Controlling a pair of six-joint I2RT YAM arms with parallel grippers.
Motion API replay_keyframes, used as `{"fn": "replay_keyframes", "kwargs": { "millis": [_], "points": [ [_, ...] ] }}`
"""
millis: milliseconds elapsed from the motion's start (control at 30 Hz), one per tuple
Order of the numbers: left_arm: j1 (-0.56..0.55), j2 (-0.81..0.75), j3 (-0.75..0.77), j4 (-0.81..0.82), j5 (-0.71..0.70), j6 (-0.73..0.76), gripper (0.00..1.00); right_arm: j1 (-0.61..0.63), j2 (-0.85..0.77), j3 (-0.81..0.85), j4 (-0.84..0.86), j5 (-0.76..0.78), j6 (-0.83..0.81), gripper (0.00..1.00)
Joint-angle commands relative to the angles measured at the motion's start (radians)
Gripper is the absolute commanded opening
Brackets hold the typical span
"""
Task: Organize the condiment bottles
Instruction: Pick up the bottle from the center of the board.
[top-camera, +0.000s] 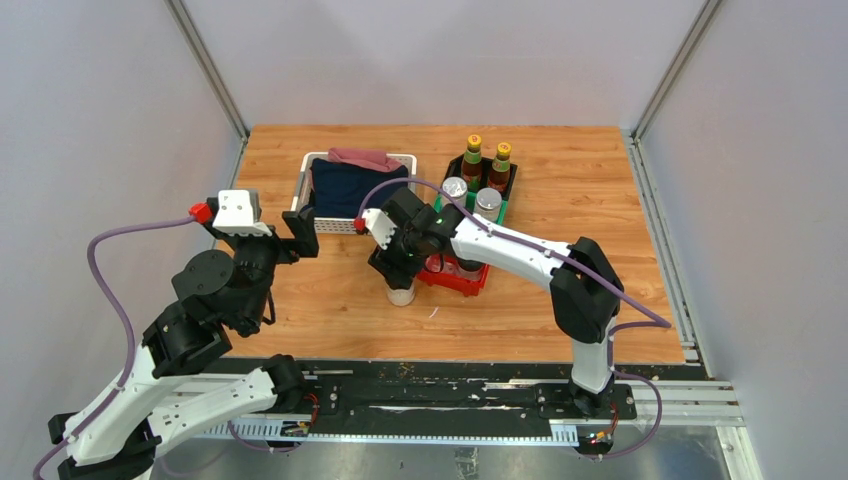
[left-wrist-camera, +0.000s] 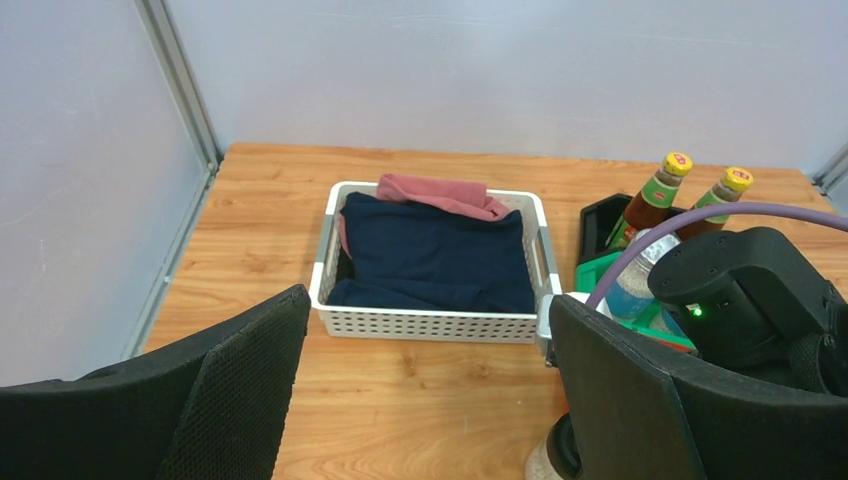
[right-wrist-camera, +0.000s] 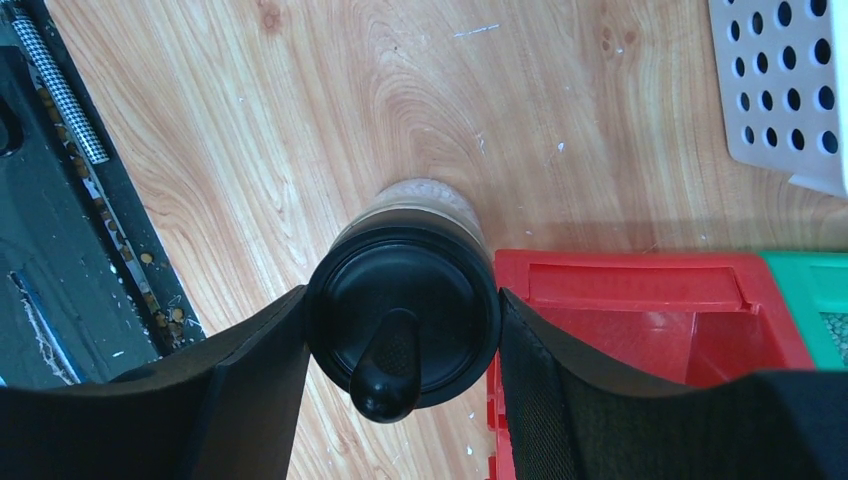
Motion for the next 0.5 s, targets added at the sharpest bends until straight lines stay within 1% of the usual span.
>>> {"fn": "replay_keyframes", "kwargs": {
  "millis": [0, 467],
  "points": [
    [-0.007, -0.005, 0.003, 0.042, -0.029, 0.009, 0.95, -0.009, -0.022, 0.061, -0.023, -0.02, 0.001, 0.0],
    [-0.007, -0.001, 0.015, 0.059, -0.051, 0.035, 0.95, -0.005, -0.066, 0.113, -0.037, 0.009, -0.006, 0.0]
  ]
}}
